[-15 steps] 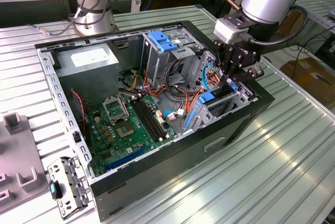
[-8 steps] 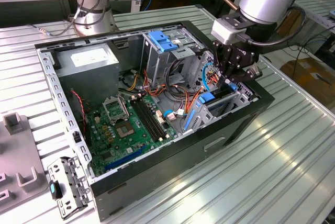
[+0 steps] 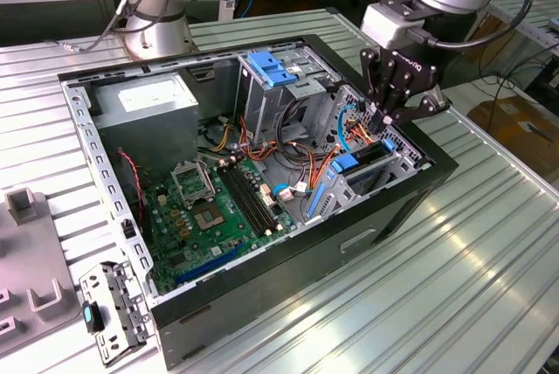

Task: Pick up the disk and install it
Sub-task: 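Insert the second disk wire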

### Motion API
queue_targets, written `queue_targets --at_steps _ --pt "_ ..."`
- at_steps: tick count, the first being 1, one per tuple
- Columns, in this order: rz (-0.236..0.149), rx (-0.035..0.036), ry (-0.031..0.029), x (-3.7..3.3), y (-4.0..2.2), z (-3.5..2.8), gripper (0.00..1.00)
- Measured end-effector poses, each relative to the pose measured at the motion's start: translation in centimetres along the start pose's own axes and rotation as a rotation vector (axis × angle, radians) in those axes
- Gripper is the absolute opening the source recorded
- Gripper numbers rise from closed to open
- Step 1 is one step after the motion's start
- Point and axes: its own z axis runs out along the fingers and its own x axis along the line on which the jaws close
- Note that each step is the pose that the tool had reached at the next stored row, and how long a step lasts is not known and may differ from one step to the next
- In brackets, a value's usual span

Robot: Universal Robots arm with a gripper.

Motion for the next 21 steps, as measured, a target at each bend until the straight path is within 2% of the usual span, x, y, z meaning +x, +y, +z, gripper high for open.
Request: queue_targets --at_steps 2,5,6,7,8,9,10,11,16,17,18,20,21 --pt "0.0 0.0 0.0 -0.12 -0.03 -0.64 0.11" --pt "0.001 -0.0015 0.002 -0.47 -0.08 -1.23 0.11" --pt "0.002 -0.0044 0.0067 -2.39 -0.17 -1.76 0.11" --pt "0.001 -0.0184 0.0124 -3.73 -0.29 -1.75 0.11" --pt "0.0 -0.0593 0.0581 -5.41 -1.04 -1.38 0.11" --pt "0.012 -0.0677 0.0906 -5.76 -1.4 -1.11 0.11" --pt "0.015 -0.0688 0.0957 -5.81 -1.41 -1.19 0.11" --pt "0.017 -0.0705 0.0973 -5.83 -1.42 -1.3 0.11" --pt "0.033 -0.0813 0.0995 -5.95 -1.48 -1.5 0.11" --pt "0.038 -0.0835 0.1032 -5.98 -1.55 -1.51 0.11" --pt "0.042 -0.085 0.1098 -6.01 -1.7 -1.51 0.11" --pt "0.046 -0.0868 0.1145 -6.1 -1.89 -1.47 0.11" --pt "0.047 -0.088 0.1164 -6.24 -2.0 -1.43 0.17"
